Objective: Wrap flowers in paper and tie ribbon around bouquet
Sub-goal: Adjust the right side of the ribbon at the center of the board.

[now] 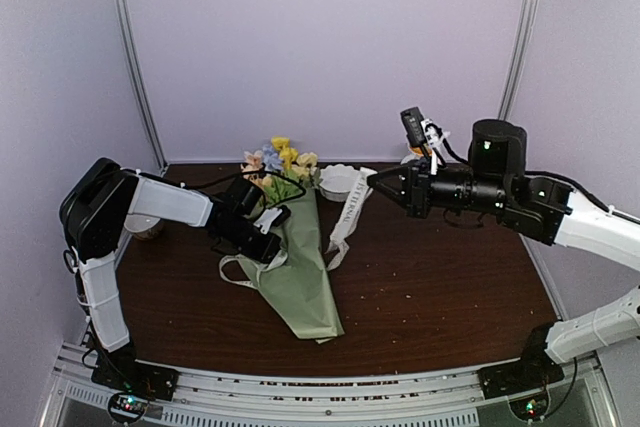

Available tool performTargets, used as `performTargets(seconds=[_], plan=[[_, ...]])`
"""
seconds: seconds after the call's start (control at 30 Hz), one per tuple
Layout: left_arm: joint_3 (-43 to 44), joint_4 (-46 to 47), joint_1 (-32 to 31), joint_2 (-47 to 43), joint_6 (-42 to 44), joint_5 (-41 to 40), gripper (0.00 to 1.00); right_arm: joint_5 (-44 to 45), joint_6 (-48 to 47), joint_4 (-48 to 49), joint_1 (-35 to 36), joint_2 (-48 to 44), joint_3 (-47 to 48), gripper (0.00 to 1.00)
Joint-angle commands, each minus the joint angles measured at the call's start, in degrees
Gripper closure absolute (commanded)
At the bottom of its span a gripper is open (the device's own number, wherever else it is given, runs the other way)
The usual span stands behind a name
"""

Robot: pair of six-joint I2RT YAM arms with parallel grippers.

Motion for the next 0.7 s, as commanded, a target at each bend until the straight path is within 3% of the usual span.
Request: performTargets(seconds=[0.0,0.17,0.27,0.37,0.43,0.5,0.6,0.67], plan=[[-2.13,-5.96,1.68,4.87,1.28,-7.08,1.00,14.87,9.64,-6.38,-7.43,-4.86,-9.78,1.00],[-1.97,-6.18,1.80,4.84,1.33,-7.23,1.00,24.43,20.80,-12.81,-11.63,-6.72,-21.94,0.99],[-1.90,-6.39,1.81,4.83,1.39,-7.43,1.00,35.11,29.25,-23.46,-13.56,-7.66,-25.71,0.85],[-1.80,-6.44,1.80,4.82,1.46,-7.45,1.00,39.71,35.51,-32.97,-21.17,-8.45,-28.83,0.83],[-1.75,-6.44,1.81,4.88,1.46,-7.37,1.00,36.30,34.50,-31.30,-27.25,-10.92,-31.40,0.79],[-1.67,-6.48,1.82,4.91,1.49,-7.34,1.00,33.06,31.39,-25.90,-28.23,-13.61,-32.21,0.70],[-1.70,-6.48,1.78,4.99,1.46,-7.26,1.00,26.83,23.70,-19.63,-27.30,-12.25,-27.57,0.59],[-1.65,-6.48,1.83,4.91,1.46,-7.26,1.00,24.84,16.13,-20.16,-22.57,-8.06,-21.59,0.56]])
